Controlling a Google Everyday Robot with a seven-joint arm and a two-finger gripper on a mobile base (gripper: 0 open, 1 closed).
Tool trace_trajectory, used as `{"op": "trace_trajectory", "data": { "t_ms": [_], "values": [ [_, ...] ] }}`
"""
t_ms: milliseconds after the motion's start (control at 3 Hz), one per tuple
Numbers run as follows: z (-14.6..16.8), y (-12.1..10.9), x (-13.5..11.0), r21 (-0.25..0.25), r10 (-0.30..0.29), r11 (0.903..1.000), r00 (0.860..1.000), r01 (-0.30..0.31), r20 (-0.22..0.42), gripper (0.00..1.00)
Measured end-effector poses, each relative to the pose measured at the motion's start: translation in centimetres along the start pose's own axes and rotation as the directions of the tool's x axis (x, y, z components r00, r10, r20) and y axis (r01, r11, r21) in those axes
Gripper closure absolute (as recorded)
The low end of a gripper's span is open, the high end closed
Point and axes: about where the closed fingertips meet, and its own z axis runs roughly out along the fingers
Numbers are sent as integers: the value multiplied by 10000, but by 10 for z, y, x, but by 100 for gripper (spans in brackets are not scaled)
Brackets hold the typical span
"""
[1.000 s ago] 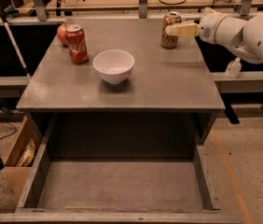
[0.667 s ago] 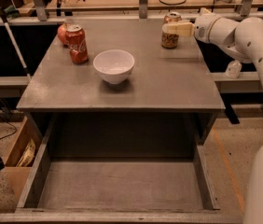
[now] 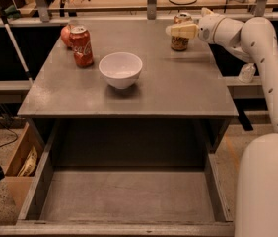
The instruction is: Place orange can into top drawer
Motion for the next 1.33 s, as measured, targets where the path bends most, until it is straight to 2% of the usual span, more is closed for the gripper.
{"op": "trace_trajectory", "data": {
  "t_ms": [333,1333],
  "values": [
    [11,5,4,-297,137,9995,9998,-140,-125,18],
    [20,11,6,-440,165,9989,9998,-171,-138,89]
  ]
}}
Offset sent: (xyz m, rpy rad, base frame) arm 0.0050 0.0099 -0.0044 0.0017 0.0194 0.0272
